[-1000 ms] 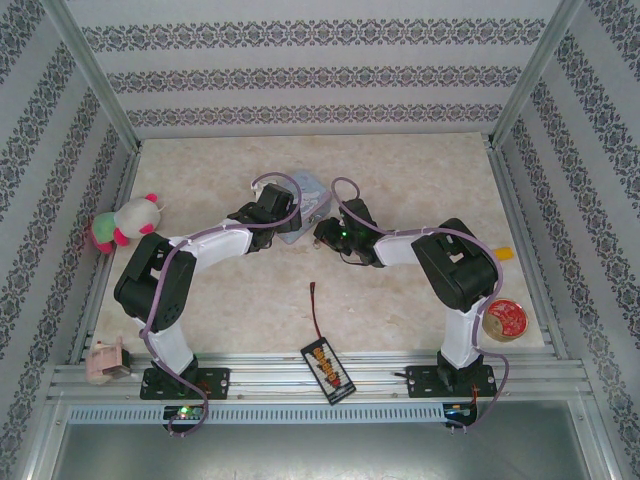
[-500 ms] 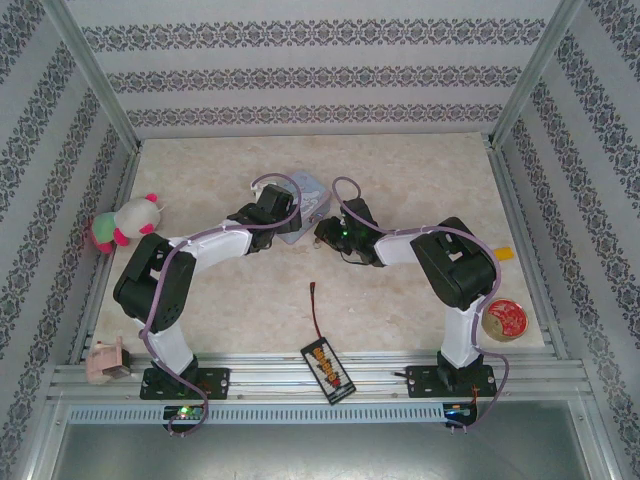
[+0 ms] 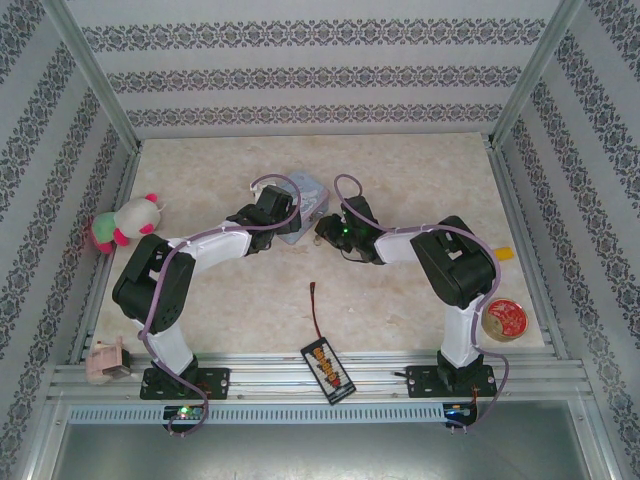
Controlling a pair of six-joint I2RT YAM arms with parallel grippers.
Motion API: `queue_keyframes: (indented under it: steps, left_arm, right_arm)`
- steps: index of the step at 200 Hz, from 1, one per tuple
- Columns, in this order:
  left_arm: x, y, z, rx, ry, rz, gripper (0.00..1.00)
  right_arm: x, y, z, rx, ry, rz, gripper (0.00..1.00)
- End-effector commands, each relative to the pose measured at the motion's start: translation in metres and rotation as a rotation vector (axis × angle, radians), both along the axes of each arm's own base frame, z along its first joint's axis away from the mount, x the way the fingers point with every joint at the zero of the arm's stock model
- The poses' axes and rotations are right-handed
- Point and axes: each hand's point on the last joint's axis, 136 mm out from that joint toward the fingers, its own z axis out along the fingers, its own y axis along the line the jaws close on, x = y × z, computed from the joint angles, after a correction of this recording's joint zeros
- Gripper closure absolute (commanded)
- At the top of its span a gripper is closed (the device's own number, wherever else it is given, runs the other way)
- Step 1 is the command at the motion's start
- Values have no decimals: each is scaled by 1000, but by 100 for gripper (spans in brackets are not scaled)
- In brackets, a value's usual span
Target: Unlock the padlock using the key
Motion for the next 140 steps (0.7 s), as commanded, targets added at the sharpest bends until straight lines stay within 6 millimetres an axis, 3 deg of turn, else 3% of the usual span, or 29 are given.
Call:
queue_keyframes:
  steps: [1, 76, 140]
  left_arm:
    - [-32, 19, -31, 132, 138, -25, 1]
    - [-38, 26, -36, 138, 160, -13, 1]
    - [-44, 37, -30, 116, 152, 13, 2]
  right_arm:
    - [25, -12, 13, 3, -51, -79, 100]
    - [23, -28, 22, -37, -76, -103, 100]
    - [-3, -53, 31, -142, -104, -94, 100]
